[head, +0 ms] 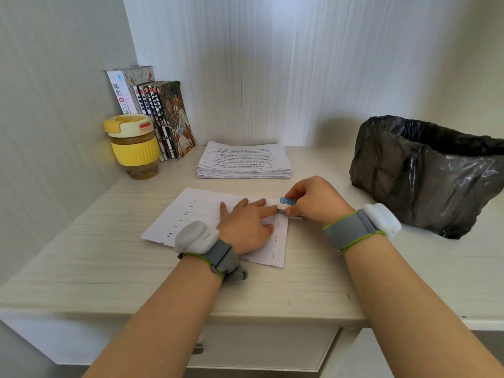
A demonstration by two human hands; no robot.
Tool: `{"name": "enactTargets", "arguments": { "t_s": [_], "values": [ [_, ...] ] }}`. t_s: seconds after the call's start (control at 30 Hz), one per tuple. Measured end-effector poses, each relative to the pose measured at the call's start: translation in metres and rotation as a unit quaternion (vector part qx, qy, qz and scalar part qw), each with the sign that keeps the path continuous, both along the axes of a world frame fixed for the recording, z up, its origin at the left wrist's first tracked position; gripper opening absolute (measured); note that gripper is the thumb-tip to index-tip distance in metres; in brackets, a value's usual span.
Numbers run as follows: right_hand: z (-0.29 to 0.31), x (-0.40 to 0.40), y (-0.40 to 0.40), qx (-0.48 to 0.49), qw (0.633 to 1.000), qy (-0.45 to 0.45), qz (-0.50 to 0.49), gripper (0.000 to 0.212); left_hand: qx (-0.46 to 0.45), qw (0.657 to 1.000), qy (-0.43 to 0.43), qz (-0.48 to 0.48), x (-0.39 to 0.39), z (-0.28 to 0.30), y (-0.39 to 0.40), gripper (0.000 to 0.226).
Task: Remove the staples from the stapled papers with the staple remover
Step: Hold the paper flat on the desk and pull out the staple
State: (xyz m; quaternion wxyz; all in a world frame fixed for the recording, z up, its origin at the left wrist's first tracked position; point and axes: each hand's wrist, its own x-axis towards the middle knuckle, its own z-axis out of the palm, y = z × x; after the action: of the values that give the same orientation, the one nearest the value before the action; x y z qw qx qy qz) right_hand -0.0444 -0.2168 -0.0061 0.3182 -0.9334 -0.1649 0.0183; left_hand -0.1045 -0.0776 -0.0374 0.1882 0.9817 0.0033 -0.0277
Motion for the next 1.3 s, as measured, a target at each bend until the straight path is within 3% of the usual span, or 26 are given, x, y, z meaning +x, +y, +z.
{"name": "enactTargets", "arguments": {
  "t_s": [0.6, 0.9, 1.3],
  "values": [
    [-0.0014, -0.0005, 0.0016, 0.002, 1.000, 0.002, -0.016, 0.028, -0.024, 1.000, -0.012, -0.001, -0.0033, 0.0037, -0.0019, 0.058],
    [-0.0001, -0.0021, 0.0010, -0.001, 1.000, -0.002, -0.011, 0.027, -0.082, 0.995, -0.041, -0.027, -0.0054, 0.0056, -0.0029, 0.066],
    [-0.0011, -0.0014, -0.0013, 0.024, 1.000, -0.001, 0.008, 0.027, -0.072, 0.996, -0.044, -0.013, -0.0031, 0.0035, -0.0032, 0.063]
  ]
}}
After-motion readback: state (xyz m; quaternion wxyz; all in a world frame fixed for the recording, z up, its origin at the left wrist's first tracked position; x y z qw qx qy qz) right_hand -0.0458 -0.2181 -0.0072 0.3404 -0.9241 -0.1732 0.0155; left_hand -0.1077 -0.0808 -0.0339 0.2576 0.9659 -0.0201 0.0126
